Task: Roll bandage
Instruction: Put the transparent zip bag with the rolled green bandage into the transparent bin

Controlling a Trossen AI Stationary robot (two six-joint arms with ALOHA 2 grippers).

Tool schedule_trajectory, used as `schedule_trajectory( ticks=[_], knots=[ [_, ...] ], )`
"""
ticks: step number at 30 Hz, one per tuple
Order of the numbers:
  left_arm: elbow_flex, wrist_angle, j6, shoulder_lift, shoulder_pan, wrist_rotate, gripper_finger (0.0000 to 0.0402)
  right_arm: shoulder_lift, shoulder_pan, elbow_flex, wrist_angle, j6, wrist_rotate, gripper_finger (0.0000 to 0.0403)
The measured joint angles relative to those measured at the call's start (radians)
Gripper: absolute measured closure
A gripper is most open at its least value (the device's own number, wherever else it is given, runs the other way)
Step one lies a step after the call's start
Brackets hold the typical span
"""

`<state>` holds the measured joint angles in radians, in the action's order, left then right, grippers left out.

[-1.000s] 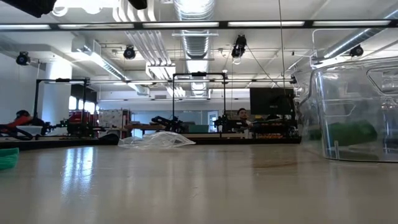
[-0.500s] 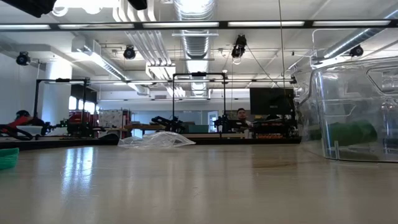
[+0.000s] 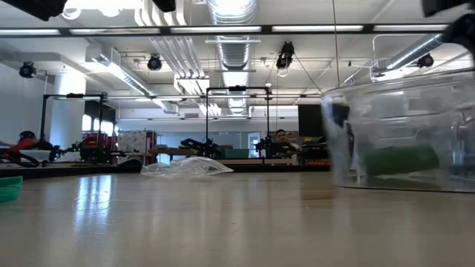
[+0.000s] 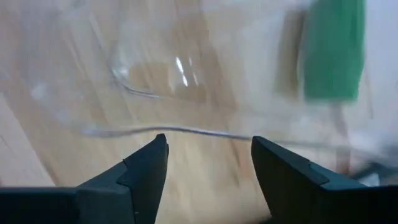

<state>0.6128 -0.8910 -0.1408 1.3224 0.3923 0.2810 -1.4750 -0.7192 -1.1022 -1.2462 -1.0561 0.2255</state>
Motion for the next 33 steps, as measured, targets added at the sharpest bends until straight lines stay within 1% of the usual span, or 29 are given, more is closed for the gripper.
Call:
schedule_trajectory(
  ticks=[3, 5, 8, 11, 14, 18, 21, 25, 29, 33],
  knots=[
    [0.0, 0.002, 0.0, 0.0, 0.0, 0.0, 0.0399, 0.0, 0.039, -0.038, 0.038, 0.077, 0.059, 0.0177],
    [0.0, 0.002, 0.0, 0.0, 0.0, 0.0, 0.0395, 0.0, 0.055, -0.059, 0.032, 0.109, 0.066, 0.0176],
    [0.0, 0.011, 0.0, 0.0, 0.0, 0.0, 0.0393, 0.001, 0.059, -0.068, 0.006, 0.11, 0.063, 0.0179],
    [0.0, 0.021, 0.0, 0.0, 0.0, 0.0, 0.0396, 0.006, 0.059, -0.057, -0.043, 0.072, 0.023, 0.0183],
    [0.0, 0.02, 0.0, 0.0, 0.0, 0.0, 0.0401, 0.011, 0.059, -0.018, -0.104, 0.025, -0.025, 0.0182],
    [0.0, 0.019, 0.007, 0.0, 0.0, 0.0, 0.0397, 0.028, 0.071, 0.039, -0.239, 0.01, -0.025, 0.0176],
    [0.0, 0.019, 0.007, 0.0, 0.0, 0.0, 0.0393, 0.039, 0.118, 0.067, -0.325, 0.009, -0.018, 0.0172],
    [0.0, 0.018, 0.007, 0.0, -0.001, 0.0, 0.0396, 0.068, 0.197, 0.122, -0.277, 0.081, 0.01, 0.0169],
    [0.0, 0.019, 0.007, 0.0, -0.001, 0.0, 0.0401, 0.062, 0.281, 0.178, -0.243, 0.182, 0.054, 0.0172],
    [0.0, 0.019, 0.007, 0.0, -0.002, 0.0, 0.0395, 0.056, 0.347, 0.209, -0.139, 0.262, 0.064, 0.0178]
  ],
)
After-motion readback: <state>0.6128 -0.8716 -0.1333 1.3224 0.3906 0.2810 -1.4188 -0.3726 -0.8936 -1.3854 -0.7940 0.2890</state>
